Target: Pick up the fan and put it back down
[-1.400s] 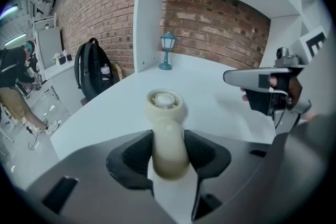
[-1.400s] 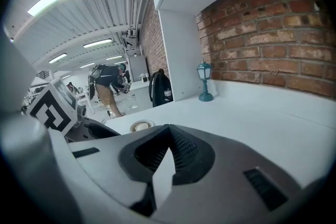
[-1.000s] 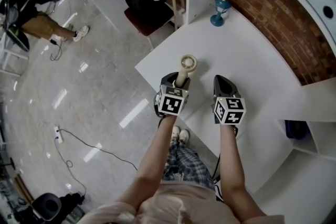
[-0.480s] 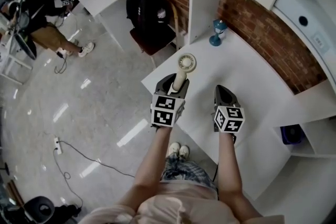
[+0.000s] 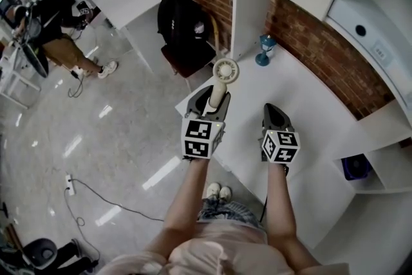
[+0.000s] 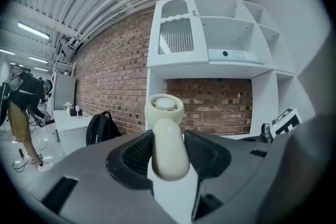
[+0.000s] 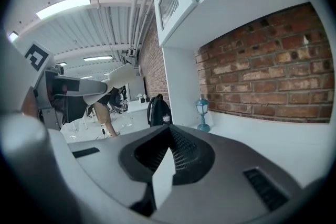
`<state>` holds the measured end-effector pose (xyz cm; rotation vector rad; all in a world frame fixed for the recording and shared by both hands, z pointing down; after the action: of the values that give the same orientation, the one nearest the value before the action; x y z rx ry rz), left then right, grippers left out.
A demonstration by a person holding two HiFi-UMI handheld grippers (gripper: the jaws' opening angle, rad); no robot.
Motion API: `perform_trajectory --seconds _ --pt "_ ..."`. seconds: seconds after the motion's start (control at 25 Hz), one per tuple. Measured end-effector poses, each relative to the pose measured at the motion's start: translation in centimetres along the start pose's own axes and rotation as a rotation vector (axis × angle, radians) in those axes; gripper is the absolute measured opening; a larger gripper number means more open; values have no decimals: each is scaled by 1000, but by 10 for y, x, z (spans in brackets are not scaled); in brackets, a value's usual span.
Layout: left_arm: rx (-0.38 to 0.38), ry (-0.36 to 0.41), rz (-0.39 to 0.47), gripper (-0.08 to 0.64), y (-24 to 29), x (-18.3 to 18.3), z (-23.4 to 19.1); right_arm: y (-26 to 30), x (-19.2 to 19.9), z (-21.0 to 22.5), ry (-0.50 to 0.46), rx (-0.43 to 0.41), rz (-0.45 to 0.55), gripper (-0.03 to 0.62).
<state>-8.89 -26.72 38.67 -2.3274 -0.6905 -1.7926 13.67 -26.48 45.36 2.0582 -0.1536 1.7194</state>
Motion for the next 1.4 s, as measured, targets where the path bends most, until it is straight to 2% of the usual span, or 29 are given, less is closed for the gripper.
perform_trajectory --seconds 0.24,0.48,1.08,1.4 --pt "1 -8 -30 207 10 7 -2 4 3 4 5 1 -11 15" --pt "-5 -28 -84 207 26 32 -7 15 16 7 14 -9 -36 15" --pt "-35 -102 -278 207 61 129 -30 42 66 -6 22 -48 -143 15" --pt "-59 -138 -435 206 80 188 -42 50 94 -14 10 -57 -204 15"
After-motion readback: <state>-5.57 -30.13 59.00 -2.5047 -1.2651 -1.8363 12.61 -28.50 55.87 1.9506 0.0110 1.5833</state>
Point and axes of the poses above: the fingertips, and each gripper's own axes: y forward along the fingers, z to its right, x out of its underside, the point moved 9 cm from there along -y, backward along the fingers, and after that the axes turned 14 degrees about -y, right-handed, at the moved point
